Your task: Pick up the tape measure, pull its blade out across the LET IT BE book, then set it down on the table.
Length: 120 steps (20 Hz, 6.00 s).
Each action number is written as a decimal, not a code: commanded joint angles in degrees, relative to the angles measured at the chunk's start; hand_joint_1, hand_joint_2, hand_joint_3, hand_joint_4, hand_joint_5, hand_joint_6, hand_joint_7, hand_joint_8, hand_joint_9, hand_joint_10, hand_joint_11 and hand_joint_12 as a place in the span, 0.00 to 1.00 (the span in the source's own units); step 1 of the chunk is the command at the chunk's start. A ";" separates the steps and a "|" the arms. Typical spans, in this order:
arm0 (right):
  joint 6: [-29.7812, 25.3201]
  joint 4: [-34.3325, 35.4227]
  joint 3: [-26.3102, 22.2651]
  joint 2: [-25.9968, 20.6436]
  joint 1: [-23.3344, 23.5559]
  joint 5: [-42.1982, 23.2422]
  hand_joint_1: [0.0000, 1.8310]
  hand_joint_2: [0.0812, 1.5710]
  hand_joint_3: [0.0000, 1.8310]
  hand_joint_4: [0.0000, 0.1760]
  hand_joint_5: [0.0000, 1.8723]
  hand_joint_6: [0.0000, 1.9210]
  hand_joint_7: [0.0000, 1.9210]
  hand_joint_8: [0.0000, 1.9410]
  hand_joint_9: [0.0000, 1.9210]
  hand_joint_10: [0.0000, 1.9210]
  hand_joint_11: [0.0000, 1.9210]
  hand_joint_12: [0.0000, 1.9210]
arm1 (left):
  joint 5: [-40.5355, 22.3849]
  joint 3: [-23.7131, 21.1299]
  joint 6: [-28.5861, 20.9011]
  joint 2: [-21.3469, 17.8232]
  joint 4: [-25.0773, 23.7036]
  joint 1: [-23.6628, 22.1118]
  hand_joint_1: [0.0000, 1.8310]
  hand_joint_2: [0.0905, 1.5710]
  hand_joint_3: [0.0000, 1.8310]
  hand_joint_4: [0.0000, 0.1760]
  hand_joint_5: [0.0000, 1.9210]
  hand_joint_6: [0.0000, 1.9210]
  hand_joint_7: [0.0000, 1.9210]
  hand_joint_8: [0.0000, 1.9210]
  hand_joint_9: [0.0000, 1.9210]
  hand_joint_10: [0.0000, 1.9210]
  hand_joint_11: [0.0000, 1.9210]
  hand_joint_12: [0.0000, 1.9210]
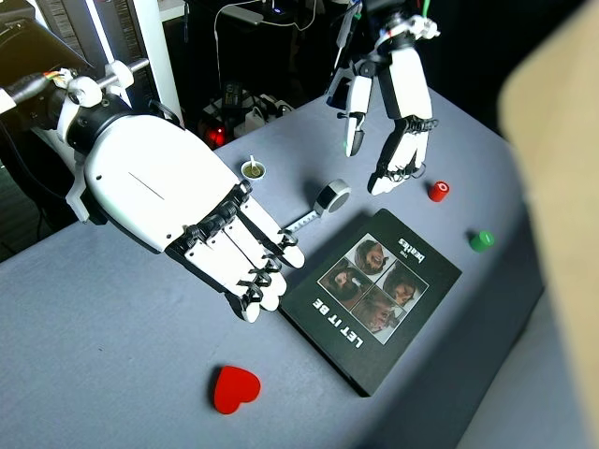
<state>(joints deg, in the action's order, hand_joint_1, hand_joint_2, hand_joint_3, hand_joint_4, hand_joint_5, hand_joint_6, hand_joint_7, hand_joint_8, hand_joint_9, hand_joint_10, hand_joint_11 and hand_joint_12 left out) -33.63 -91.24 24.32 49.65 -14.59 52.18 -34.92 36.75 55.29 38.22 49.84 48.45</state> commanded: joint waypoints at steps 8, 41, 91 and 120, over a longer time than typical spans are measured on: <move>1.48 -4.68 -1.45 -0.23 0.47 2.87 0.16 0.79 0.00 0.65 0.15 0.00 0.18 0.00 0.16 0.00 0.00 0.50 | -16.93 0.91 -9.04 4.29 -10.22 8.53 0.52 0.77 0.01 0.00 0.38 0.00 0.39 0.00 0.37 0.00 0.20 0.41; 2.31 -4.68 -1.65 -0.35 0.04 1.34 0.18 0.79 0.00 0.66 0.14 0.00 0.20 0.00 0.16 0.00 0.00 0.50 | -28.32 2.87 -9.10 13.45 -16.74 19.55 0.56 0.77 0.00 0.00 0.37 0.00 0.40 0.00 0.37 0.00 0.19 0.41; 4.93 -4.77 -1.85 -0.04 2.39 0.47 0.19 0.80 0.00 0.63 0.15 0.00 0.21 0.00 0.21 0.00 0.03 0.52 | -20.61 7.43 -3.55 13.30 -16.19 11.00 0.75 0.70 0.00 0.00 0.47 0.47 0.49 0.54 0.48 0.68 0.46 0.61; 14.66 8.75 23.49 27.05 15.57 3.70 0.55 0.65 0.00 0.00 0.36 0.01 0.37 0.01 0.33 0.01 0.13 0.48 | 5.98 14.43 4.24 2.29 -2.14 -15.94 0.75 0.69 0.00 0.00 0.50 0.44 0.51 0.50 0.47 0.69 0.45 0.64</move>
<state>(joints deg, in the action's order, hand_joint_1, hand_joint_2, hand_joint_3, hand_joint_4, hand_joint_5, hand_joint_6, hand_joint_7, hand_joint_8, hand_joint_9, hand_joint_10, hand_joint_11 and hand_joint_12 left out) -18.85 -77.01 48.27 77.19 0.36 55.77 -23.77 51.03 60.18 40.80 48.71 33.21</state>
